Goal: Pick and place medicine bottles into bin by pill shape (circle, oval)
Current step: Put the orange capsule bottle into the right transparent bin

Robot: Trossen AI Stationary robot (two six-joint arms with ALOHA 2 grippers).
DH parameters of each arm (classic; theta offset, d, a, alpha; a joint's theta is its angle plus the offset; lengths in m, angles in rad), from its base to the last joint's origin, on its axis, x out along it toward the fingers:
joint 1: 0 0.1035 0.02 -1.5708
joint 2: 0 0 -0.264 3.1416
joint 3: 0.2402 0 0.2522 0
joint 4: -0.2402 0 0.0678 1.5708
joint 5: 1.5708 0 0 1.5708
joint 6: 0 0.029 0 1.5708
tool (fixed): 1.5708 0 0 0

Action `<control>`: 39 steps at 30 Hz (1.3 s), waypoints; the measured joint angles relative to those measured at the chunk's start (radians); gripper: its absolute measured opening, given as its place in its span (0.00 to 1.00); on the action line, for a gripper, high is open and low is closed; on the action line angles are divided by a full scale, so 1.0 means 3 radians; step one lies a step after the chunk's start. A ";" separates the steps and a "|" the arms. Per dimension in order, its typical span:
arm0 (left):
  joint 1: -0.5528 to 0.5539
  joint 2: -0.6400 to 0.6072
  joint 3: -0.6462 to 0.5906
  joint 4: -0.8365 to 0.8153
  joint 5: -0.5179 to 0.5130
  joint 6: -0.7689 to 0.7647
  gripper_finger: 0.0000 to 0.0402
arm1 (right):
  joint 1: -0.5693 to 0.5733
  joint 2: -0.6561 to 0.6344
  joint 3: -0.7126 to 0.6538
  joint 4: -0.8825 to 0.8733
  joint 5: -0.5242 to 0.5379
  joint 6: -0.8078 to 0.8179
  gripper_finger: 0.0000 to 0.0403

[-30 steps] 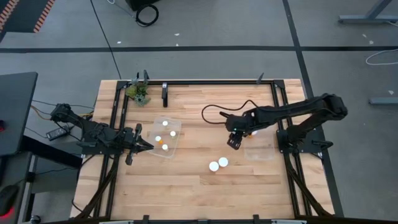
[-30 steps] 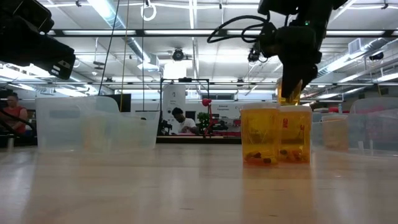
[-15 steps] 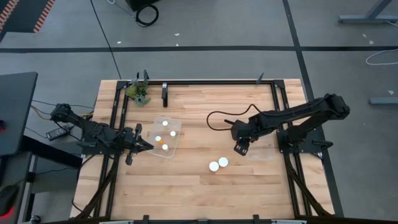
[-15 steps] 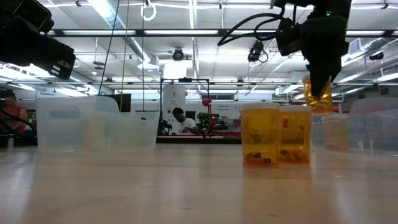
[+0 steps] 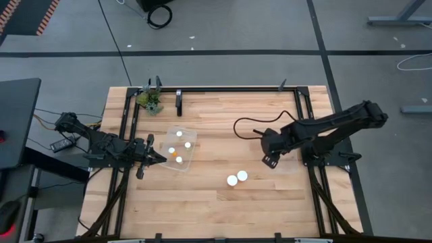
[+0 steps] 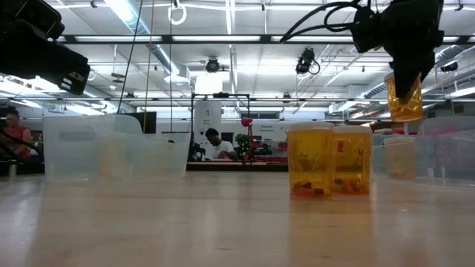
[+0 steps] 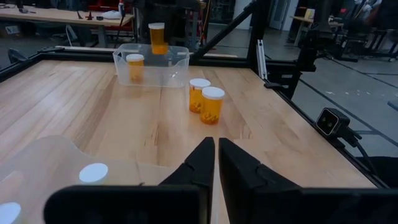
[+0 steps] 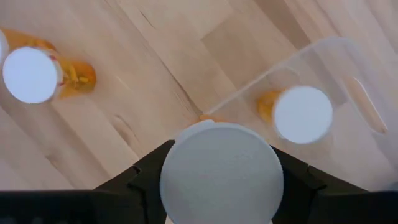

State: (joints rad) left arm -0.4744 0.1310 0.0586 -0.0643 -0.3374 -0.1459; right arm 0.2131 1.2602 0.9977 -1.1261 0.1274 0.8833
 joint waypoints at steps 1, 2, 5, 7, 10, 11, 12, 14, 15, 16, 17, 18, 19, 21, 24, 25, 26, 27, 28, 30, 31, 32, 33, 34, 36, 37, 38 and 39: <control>-0.0001 0.0000 0.0000 0.0000 0.0001 0.0000 0.07 | 0.0019 -0.0013 0.0000 -0.0020 0.0008 0.0024 0.53; 0.0000 -0.0001 0.0000 0.0000 0.0001 0.0000 0.07 | 0.0038 -0.0022 0.0000 -0.0052 0.0010 0.0051 0.53; 0.0000 0.0000 0.0000 0.0000 0.0001 0.0000 0.08 | 0.0096 -0.0025 0.0000 -0.0185 0.0010 0.0164 0.53; -0.0001 0.0000 0.0000 0.0000 0.0001 0.0000 0.09 | 0.0134 -0.0027 -0.0015 -0.0229 0.0010 0.0234 0.53; 0.0000 0.0000 0.0000 0.0000 0.0001 0.0000 0.09 | 0.0187 -0.0027 -0.0100 -0.0235 0.0008 0.0303 0.53; -0.0001 -0.0001 0.0000 0.0000 0.0001 0.0000 0.10 | 0.0204 -0.0027 -0.0139 -0.0230 0.0007 0.0327 0.53; 0.0000 0.0000 0.0000 -0.0001 0.0001 0.0001 0.10 | 0.0217 -0.0027 -0.0187 -0.0227 0.0005 0.0353 0.53; 0.0000 -0.0001 0.0000 0.0000 0.0000 0.0000 0.09 | 0.0233 -0.0027 -0.0289 -0.0231 -0.0026 0.0396 0.53; 0.0000 -0.0001 0.0000 0.0000 0.0000 0.0001 0.09 | 0.0239 -0.0035 -0.0349 -0.0224 -0.0039 0.0418 0.53; 0.0000 -0.0001 0.0000 0.0000 0.0000 0.0000 0.08 | 0.0239 -0.0051 -0.0416 -0.0214 -0.0066 0.0438 0.53; -0.0001 0.0000 0.0000 0.0000 0.0001 0.0000 0.08 | 0.0240 -0.0071 -0.0484 -0.0197 -0.0090 0.0451 0.53; 0.0000 0.0000 0.0000 0.0000 0.0001 0.0001 0.08 | 0.0240 -0.0097 -0.0551 -0.0167 -0.0101 0.0458 0.53; 0.0000 -0.0001 0.0000 0.0000 0.0000 0.0000 0.07 | 0.0239 -0.0131 -0.0619 -0.0133 -0.0104 0.0461 0.53; 0.0000 0.0000 0.0000 0.0000 0.0001 0.0001 0.07 | 0.0238 -0.0210 -0.0751 -0.0066 -0.0104 0.0462 0.53; 0.0000 0.0000 0.0000 0.0000 0.0000 0.0001 0.08 | 0.0238 -0.0318 -0.0909 0.0037 -0.0081 0.0475 0.53; 0.0000 0.0000 0.0000 0.0000 0.0001 0.0000 0.08 | 0.0238 -0.0347 -0.0948 0.0042 -0.0053 0.0479 0.53; -0.0001 0.0000 0.0000 0.0000 0.0000 0.0000 0.09 | 0.0236 -0.0372 -0.0982 0.0044 -0.0028 0.0482 0.53; 0.0000 0.0000 0.0000 0.0000 0.0001 0.0001 0.09 | 0.0236 -0.0393 -0.1011 0.0045 -0.0003 0.0481 0.53; 0.0000 0.0000 0.0000 0.0000 0.0000 0.0001 0.10 | 0.0236 -0.0409 -0.1035 0.0051 0.0034 0.0471 0.53; 0.0000 0.0000 0.0000 0.0000 0.0001 0.0001 0.10 | 0.0236 -0.0427 -0.1078 0.0066 0.0121 0.0403 0.53; 0.0000 0.0000 0.0000 0.0000 0.0001 0.0001 0.10 | 0.0236 -0.0428 -0.1097 0.0077 0.0172 0.0347 0.53; -0.0001 0.0000 0.0000 0.0000 0.0001 0.0001 0.10 | 0.0236 -0.0428 -0.1114 0.0089 0.0217 0.0280 0.53; 0.0000 0.0000 0.0000 0.0000 0.0001 0.0000 0.10 | 0.0236 -0.0428 -0.1130 0.0101 0.0259 0.0215 0.53; 0.0000 -0.0001 0.0000 0.0000 0.0000 0.0000 0.10 | 0.0236 -0.0428 -0.1147 0.0111 0.0302 0.0138 0.53; 0.0000 -0.0001 0.0000 0.0000 0.0001 0.0001 0.09 | 0.0236 -0.0427 -0.1173 0.0117 0.0382 -0.0034 0.53; 0.0000 -0.0001 0.0000 0.0000 0.0001 0.0000 0.08 | 0.0236 -0.0427 -0.1179 0.0120 0.0427 -0.0128 0.53; -0.0001 -0.0001 0.0000 0.0000 0.0001 0.0001 0.08 | 0.0236 -0.0427 -0.1181 0.0125 0.0468 -0.0226 0.53; 0.0000 0.0000 0.0000 0.0000 0.0001 0.0001 0.08 | 0.0236 -0.0427 -0.1181 0.0124 0.0507 -0.0319 0.53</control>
State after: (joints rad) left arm -0.4744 0.1310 0.0586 -0.0643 -0.3371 -0.1455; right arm 0.2840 1.1320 0.6434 -1.0889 0.2795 0.7875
